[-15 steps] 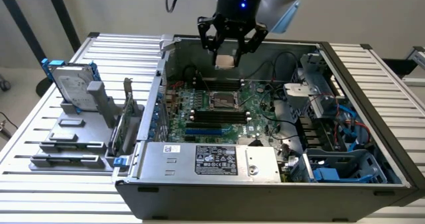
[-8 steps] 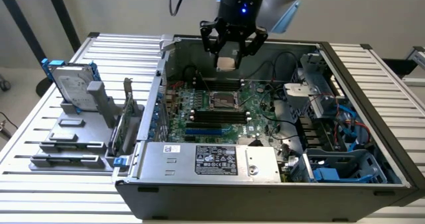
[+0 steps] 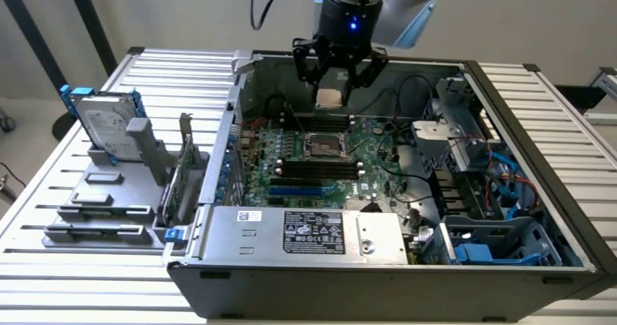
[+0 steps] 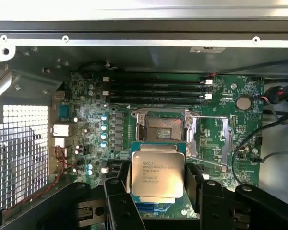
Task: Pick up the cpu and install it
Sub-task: 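Pick up the cpu and move it towards the insertion slot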
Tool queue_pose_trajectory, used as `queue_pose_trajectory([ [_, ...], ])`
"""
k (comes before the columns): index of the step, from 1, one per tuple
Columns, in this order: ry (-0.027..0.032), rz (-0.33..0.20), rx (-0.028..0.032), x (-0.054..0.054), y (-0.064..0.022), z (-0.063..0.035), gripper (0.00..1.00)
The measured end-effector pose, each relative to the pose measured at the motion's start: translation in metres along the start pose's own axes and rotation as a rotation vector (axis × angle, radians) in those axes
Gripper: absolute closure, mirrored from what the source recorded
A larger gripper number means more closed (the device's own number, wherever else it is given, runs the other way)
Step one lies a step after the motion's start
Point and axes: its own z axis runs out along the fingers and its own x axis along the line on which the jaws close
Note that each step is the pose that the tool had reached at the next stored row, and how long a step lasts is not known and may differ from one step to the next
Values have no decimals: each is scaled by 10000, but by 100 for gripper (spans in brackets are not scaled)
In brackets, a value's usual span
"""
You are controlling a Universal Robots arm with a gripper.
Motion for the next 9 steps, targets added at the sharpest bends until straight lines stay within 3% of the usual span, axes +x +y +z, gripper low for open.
queue_pose_trajectory([
  [9, -11, 162, -15, -20, 55, 166, 45],
])
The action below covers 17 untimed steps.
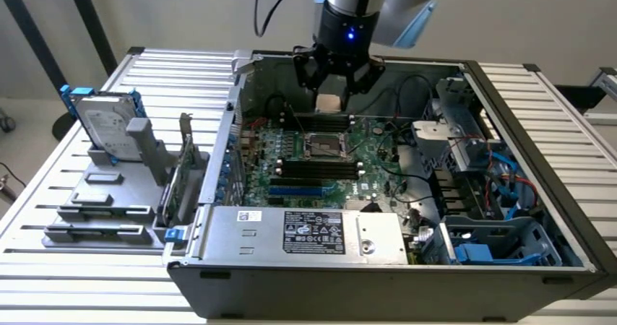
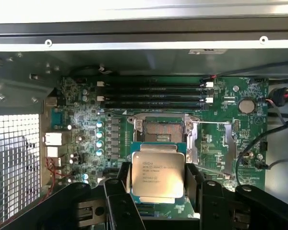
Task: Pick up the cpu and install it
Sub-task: 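Pick up the cpu and move it towards the insertion slot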
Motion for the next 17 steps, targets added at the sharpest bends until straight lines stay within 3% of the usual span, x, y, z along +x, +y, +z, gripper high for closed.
queue_pose_trajectory([
  [12, 0, 5, -3, -90, 3, 209, 45],
  [17, 14, 4, -3, -90, 3, 209, 45],
])
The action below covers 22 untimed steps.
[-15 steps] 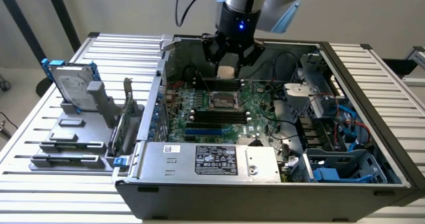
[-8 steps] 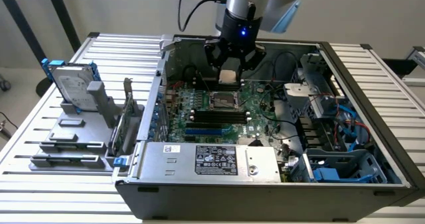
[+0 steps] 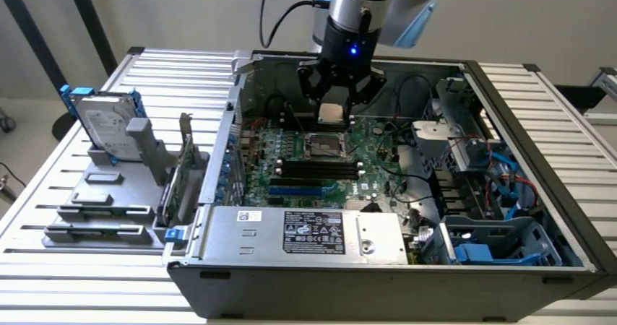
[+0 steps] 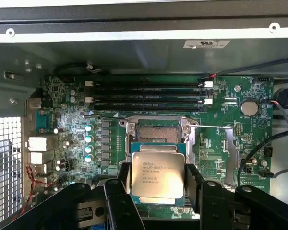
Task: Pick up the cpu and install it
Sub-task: 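Pick up the cpu and move it towards the insertion slot, then place the cpu into insertion slot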
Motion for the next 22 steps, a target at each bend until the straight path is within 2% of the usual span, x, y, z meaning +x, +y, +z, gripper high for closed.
queue_pose_trajectory([
  [16, 1, 8, -1, -2, 4, 1, 45],
  [22, -43, 683, -58, -2, 4, 7, 45],
])
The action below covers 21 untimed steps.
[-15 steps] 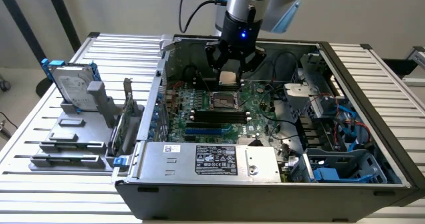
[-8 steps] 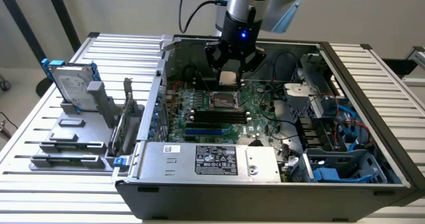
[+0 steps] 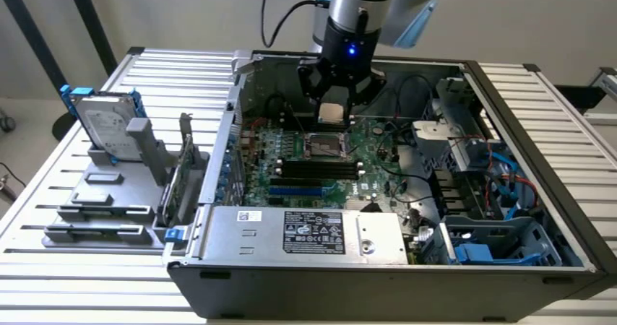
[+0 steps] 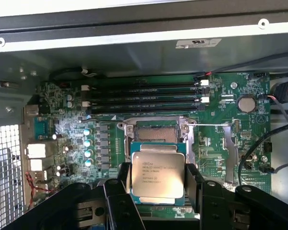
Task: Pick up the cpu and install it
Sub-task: 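Place the cpu into insertion slot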
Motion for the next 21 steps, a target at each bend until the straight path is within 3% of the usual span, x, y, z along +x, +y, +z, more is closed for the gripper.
queue_pose_trajectory([
  [21, -235, 3607, -297, -1, -2, 22, 45],
])
